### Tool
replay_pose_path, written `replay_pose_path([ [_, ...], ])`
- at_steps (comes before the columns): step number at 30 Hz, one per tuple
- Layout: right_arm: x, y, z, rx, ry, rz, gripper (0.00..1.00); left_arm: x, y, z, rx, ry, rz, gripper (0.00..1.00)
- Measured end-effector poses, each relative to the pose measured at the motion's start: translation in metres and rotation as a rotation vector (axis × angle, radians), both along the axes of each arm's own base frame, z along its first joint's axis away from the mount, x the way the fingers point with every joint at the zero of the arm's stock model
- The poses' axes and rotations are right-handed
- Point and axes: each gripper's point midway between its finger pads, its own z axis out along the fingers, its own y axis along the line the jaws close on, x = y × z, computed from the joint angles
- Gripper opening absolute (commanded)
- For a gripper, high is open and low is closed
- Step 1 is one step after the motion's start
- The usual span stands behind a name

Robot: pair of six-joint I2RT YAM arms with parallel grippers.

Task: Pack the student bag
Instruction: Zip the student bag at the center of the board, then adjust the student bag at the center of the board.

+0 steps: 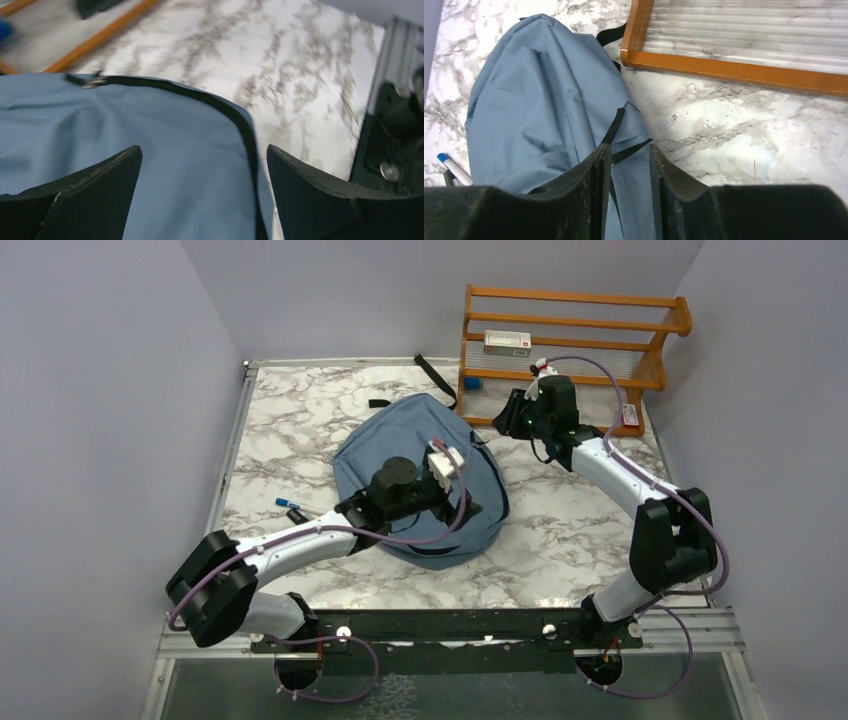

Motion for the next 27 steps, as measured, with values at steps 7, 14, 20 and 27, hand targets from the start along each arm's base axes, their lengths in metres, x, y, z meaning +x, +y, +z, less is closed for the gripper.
replay_pose_path([
  [7, -0.021, -0.01, 0.033, -0.008, -0.073, 0.004, 0.43, 0.071, 0.067, 0.049, -0.172, 0.066, 0.361, 0.99],
  [14, -0.032, -0.003, 0.034, 0.012, -0.051, 0.056, 0.44, 0.132, 0.12, 0.028, -0.2, 0.293, 0.651, 0.99],
  [20, -0.03, 0.022, 0.029, 0.075, 0.002, 0.141, 0.44, 0.152, 0.141, -0.011, -0.199, 0.481, 0.781, 0.92],
  [27, -0.044, 0.076, 0.012, 0.102, 0.071, 0.273, 0.44, 0.152, 0.145, -0.024, -0.204, 0.56, 0.816, 0.85],
])
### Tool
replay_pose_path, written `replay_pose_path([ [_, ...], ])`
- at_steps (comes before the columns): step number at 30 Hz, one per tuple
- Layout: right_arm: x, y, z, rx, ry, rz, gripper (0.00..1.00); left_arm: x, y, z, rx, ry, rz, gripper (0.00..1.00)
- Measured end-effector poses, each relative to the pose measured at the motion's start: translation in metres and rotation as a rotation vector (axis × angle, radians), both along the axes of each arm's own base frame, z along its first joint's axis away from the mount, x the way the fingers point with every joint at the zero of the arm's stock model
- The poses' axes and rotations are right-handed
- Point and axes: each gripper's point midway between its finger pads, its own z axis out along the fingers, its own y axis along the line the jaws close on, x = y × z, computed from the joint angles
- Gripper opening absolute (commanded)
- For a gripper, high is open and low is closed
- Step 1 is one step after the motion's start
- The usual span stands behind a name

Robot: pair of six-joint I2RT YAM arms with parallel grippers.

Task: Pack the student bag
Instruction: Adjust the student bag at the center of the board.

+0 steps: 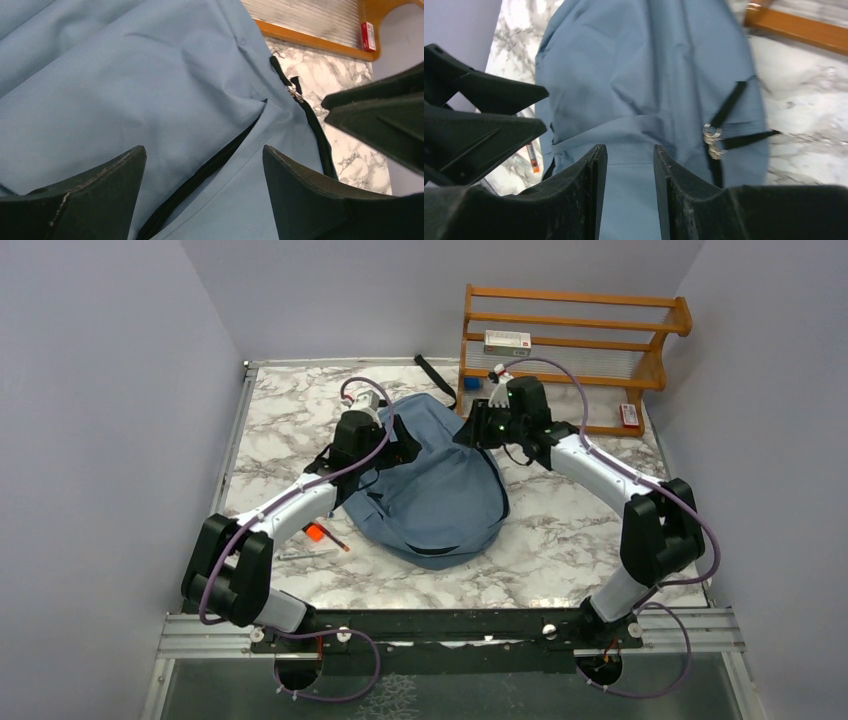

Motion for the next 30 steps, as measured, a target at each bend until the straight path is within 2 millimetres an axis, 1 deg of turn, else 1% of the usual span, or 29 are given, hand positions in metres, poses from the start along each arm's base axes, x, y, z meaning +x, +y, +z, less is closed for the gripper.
replay_pose_path([
  [2, -0.005, 0.014, -0.001, -0.004, 0.002, 0.036, 0.44, 0.0, 0.005, -0.002, 0.002, 0.016, 0.028, 0.85],
  [4, -0.011, 0.03, 0.0, -0.013, -0.011, 0.081, 0.44, -0.001, 0.014, -0.003, 0.005, 0.032, 0.076, 0.85],
  [9, -0.027, 0.066, 0.003, -0.059, -0.078, 0.199, 0.44, -0.017, 0.051, 0.003, 0.013, 0.047, 0.246, 0.9],
  [12, -0.039, 0.091, 0.002, -0.102, -0.125, 0.282, 0.45, -0.02, 0.074, 0.003, 0.028, 0.067, 0.351, 0.91],
  [15, -0.049, 0.112, -0.003, -0.152, -0.168, 0.356, 0.45, -0.022, 0.097, -0.005, 0.049, 0.11, 0.438, 0.91],
  [17, -0.054, 0.124, -0.006, -0.181, -0.192, 0.395, 0.45, -0.023, 0.116, -0.014, 0.052, 0.141, 0.497, 0.9],
  [19, -0.057, 0.133, -0.009, -0.205, -0.21, 0.421, 0.45, -0.026, 0.138, -0.025, 0.055, 0.171, 0.553, 0.89],
  [21, -0.054, 0.139, -0.012, -0.229, -0.22, 0.425, 0.44, -0.03, 0.15, -0.035, 0.059, 0.198, 0.582, 0.88],
  [23, -0.048, 0.14, -0.014, -0.251, -0.221, 0.408, 0.42, -0.032, 0.155, -0.04, 0.057, 0.213, 0.581, 0.88],
  [27, -0.033, 0.138, -0.022, -0.304, -0.213, 0.352, 0.38, -0.033, 0.146, -0.04, 0.046, 0.21, 0.524, 0.87],
  [30, -0.025, 0.133, -0.036, -0.348, -0.188, 0.314, 0.35, -0.031, 0.141, -0.038, 0.039, 0.193, 0.489, 0.86],
])
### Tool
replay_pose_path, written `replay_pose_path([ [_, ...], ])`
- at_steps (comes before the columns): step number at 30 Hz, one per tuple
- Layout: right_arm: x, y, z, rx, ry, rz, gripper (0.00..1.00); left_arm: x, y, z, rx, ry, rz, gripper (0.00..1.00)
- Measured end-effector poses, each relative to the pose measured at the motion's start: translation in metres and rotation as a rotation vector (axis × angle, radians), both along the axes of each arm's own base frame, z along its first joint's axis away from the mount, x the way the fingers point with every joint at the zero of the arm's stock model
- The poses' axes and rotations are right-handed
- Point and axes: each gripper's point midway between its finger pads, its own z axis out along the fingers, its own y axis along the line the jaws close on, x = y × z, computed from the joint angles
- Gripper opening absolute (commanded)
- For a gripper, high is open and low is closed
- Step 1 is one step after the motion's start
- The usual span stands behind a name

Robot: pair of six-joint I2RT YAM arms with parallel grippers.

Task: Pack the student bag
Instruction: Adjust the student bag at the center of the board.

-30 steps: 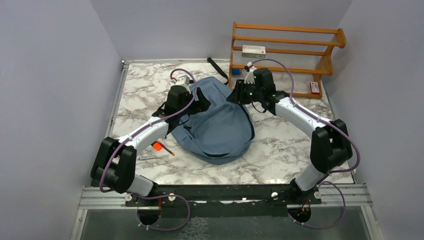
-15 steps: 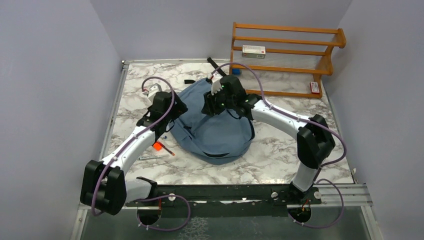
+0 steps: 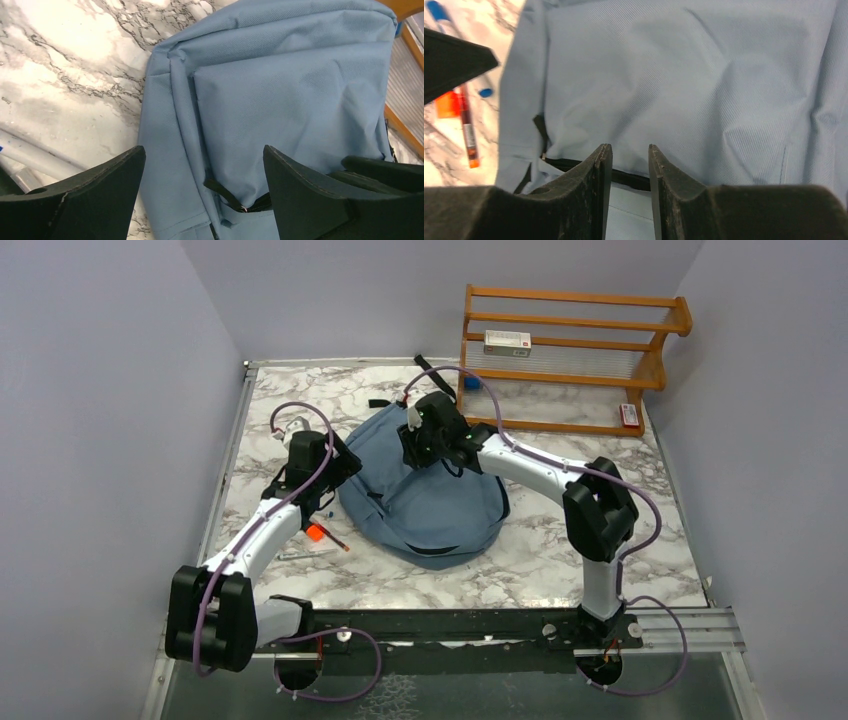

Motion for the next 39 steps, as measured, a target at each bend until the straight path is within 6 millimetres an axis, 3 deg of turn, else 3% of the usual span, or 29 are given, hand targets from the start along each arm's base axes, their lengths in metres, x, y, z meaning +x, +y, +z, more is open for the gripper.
replay_pose_path([
  [7, 0.0, -0.019, -0.029, -0.085, 0.055, -0.096, 0.31, 0.002, -0.008, 0.003, -0.001, -0.027, -0.066, 0.84],
  [12, -0.017, -0.037, -0.052, -0.091, 0.105, -0.15, 0.3, 0.004, -0.012, 0.001, 0.003, -0.033, -0.1, 0.84],
  [20, -0.028, -0.044, -0.054, 0.038, 0.112, -0.229, 0.3, 0.003, -0.017, -0.005, 0.006, -0.017, -0.139, 0.85],
  [31, -0.023, -0.04, -0.052, 0.146, 0.117, -0.311, 0.48, 0.001, -0.029, 0.0, 0.024, -0.05, -0.264, 0.85],
  [39, -0.013, -0.031, -0.045, 0.278, 0.212, -0.308, 0.52, 0.0, -0.035, 0.003, 0.059, -0.079, -0.357, 0.85],
])
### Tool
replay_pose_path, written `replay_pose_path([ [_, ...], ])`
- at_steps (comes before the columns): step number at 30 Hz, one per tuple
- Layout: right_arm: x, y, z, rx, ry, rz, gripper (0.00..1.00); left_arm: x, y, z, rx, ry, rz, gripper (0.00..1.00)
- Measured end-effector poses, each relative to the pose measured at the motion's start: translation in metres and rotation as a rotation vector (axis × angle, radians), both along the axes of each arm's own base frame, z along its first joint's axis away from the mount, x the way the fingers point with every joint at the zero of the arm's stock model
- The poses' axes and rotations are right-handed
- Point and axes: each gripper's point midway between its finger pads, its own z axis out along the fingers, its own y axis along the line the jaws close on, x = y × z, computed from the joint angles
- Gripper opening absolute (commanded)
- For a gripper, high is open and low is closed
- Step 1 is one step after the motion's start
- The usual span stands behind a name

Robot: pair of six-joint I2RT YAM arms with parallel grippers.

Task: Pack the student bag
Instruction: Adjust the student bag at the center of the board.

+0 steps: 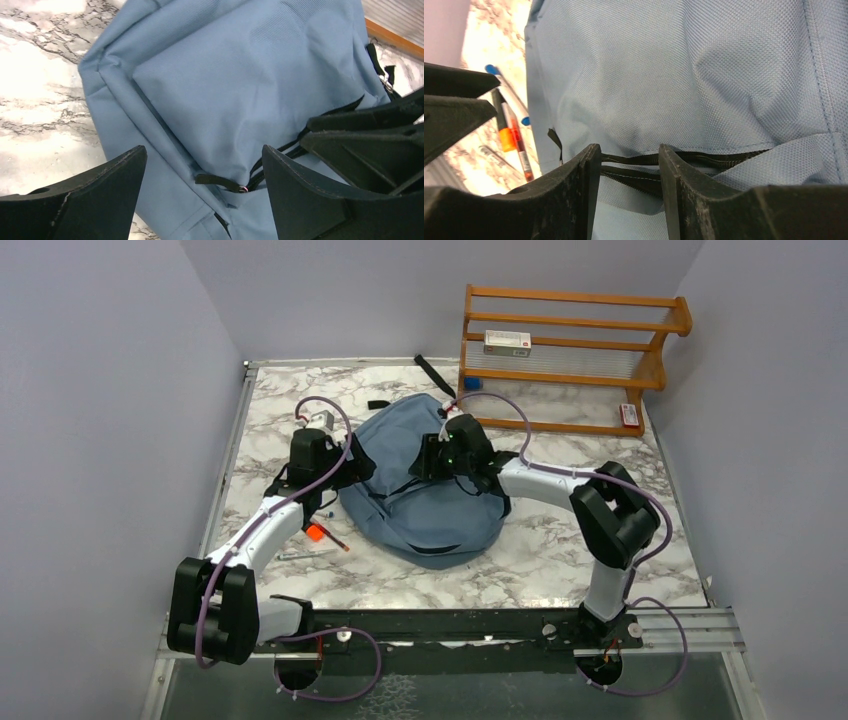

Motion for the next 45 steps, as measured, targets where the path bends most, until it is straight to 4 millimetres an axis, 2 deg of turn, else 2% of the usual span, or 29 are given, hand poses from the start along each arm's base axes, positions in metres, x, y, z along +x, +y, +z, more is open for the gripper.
replay_pose_path([
  [9, 0.012, 0.011, 0.011, 0.172, 0.023, 0.084, 0.52, 0.0, -0.01, 0.007, -0.009, -0.04, -0.078, 0.83],
  [15, 0.011, 0.008, 0.013, 0.193, 0.0, 0.117, 0.52, 0.001, -0.02, 0.009, 0.022, -0.076, -0.165, 0.82],
  [20, 0.01, -0.007, 0.016, 0.142, -0.019, 0.084, 0.51, 0.011, -0.038, 0.016, 0.065, -0.107, -0.253, 0.82],
  [27, 0.01, -0.04, 0.036, 0.047, -0.078, -0.024, 0.52, 0.022, -0.078, 0.028, 0.115, -0.16, -0.383, 0.81],
  [32, 0.009, -0.053, 0.023, -0.011, -0.045, -0.074, 0.55, 0.025, -0.1, 0.019, 0.141, -0.15, -0.445, 0.81],
  [36, 0.008, -0.055, 0.02, -0.006, -0.012, -0.098, 0.56, 0.028, -0.102, 0.011, 0.16, -0.133, -0.451, 0.79],
  [45, 0.01, -0.039, 0.013, 0.09, 0.097, -0.14, 0.63, 0.026, -0.098, 0.005, 0.197, -0.122, -0.466, 0.72],
])
